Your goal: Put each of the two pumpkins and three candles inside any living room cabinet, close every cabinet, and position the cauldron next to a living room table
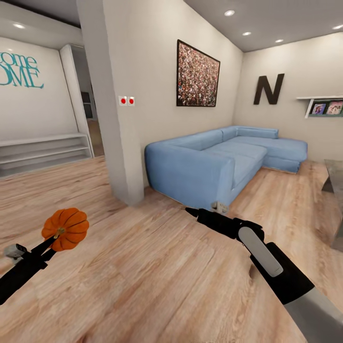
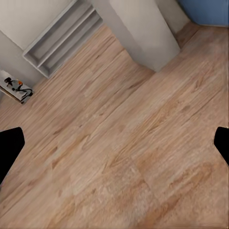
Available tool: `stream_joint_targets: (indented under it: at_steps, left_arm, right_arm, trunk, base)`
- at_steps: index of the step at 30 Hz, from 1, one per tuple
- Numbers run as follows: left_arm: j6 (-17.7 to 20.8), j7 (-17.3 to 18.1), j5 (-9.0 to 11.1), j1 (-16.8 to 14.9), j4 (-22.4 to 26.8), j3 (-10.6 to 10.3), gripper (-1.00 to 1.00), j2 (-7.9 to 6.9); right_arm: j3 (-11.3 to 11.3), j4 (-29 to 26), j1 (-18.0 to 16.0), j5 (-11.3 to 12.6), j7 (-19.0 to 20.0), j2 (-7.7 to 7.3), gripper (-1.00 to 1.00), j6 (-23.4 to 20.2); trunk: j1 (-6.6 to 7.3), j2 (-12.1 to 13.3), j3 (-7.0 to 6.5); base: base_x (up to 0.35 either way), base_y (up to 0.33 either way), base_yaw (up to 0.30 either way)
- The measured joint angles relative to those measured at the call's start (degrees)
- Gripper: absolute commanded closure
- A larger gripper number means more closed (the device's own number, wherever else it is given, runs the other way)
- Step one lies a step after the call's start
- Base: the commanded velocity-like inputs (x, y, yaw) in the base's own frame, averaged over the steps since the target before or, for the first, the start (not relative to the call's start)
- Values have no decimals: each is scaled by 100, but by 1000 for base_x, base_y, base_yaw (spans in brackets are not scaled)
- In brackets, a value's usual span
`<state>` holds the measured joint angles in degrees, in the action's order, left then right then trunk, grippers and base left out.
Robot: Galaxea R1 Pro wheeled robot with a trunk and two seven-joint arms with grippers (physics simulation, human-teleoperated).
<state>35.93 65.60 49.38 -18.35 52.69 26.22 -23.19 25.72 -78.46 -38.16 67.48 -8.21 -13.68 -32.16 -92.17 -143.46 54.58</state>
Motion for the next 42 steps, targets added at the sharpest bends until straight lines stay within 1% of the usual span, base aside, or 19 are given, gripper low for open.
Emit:
stream_joint_targets:
  at_steps: [38,42]
  left_arm:
    - [0,0,0,0,0,0,100,0]
    - [0,-2,2,0,0,-3,100,0]
  right_arm:
    - [-8,55,0,5,-3,0,-100,0]
    - [-9,51,0,90,1,0,-100,0]
  trunk:
    - [0,0,0]
    - [0,0,0]
  base:
    - [0,0,-291]
    - [0,0,-290]
